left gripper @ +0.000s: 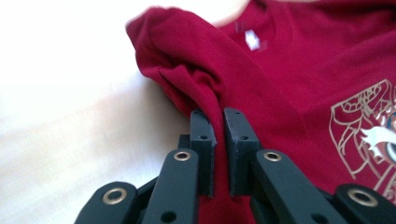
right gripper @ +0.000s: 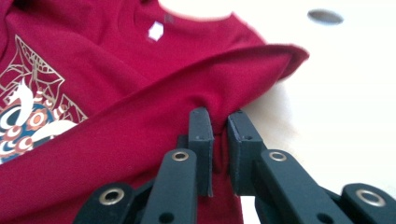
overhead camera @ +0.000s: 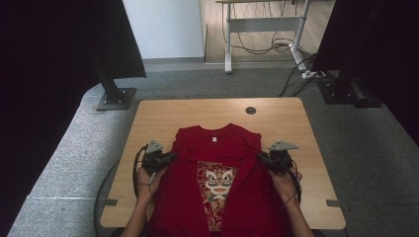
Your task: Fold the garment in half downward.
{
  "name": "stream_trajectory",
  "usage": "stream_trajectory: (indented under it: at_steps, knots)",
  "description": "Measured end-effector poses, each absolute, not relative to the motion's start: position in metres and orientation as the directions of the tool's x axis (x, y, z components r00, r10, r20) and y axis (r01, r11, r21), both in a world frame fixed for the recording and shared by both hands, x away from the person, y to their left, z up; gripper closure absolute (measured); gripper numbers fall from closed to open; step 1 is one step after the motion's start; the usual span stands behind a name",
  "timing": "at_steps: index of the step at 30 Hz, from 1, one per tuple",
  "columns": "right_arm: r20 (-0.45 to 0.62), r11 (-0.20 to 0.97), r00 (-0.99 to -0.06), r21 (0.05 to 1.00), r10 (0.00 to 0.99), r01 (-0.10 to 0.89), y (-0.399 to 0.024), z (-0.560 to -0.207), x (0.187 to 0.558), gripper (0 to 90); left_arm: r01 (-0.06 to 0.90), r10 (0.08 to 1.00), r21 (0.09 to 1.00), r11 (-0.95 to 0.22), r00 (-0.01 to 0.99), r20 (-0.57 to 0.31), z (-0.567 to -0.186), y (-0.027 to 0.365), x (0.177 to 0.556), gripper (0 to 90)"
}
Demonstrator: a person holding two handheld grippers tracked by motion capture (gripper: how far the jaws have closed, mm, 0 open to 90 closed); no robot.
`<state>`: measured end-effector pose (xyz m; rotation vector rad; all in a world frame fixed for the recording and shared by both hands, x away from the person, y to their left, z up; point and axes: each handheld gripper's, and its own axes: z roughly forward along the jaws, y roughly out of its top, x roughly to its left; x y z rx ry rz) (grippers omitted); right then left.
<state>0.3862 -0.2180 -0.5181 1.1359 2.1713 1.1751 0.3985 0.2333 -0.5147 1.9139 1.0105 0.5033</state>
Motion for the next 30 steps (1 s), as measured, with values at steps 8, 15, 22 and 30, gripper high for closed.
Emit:
stream_trajectory:
  at_steps: [8,15,22,30]
  knots:
    - [-0.033,0.298,-0.600,0.889,0.799,0.347,-0.225,-0.482,0.350,81.3,0.321,0.786,0.917,-0.236,0.618,-0.014,-0.487,0.238,0.365,82.9]
    - [-0.032,0.315,-0.648,0.892,0.761,0.326,-0.231,-0.487,0.304,81.1,0.265,0.748,0.923,-0.281,0.662,0.038,-0.494,0.244,0.317,82.1]
    - [0.022,0.366,-0.687,0.834,0.727,0.414,-0.230,-0.514,0.282,81.1,0.352,0.731,0.854,-0.382,0.681,0.046,-0.527,0.240,0.287,81.4]
    - [0.049,0.428,-0.695,0.755,0.718,0.496,-0.224,-0.546,0.282,81.1,0.414,0.728,0.763,-0.497,0.677,0.106,-0.554,0.225,0.291,80.2]
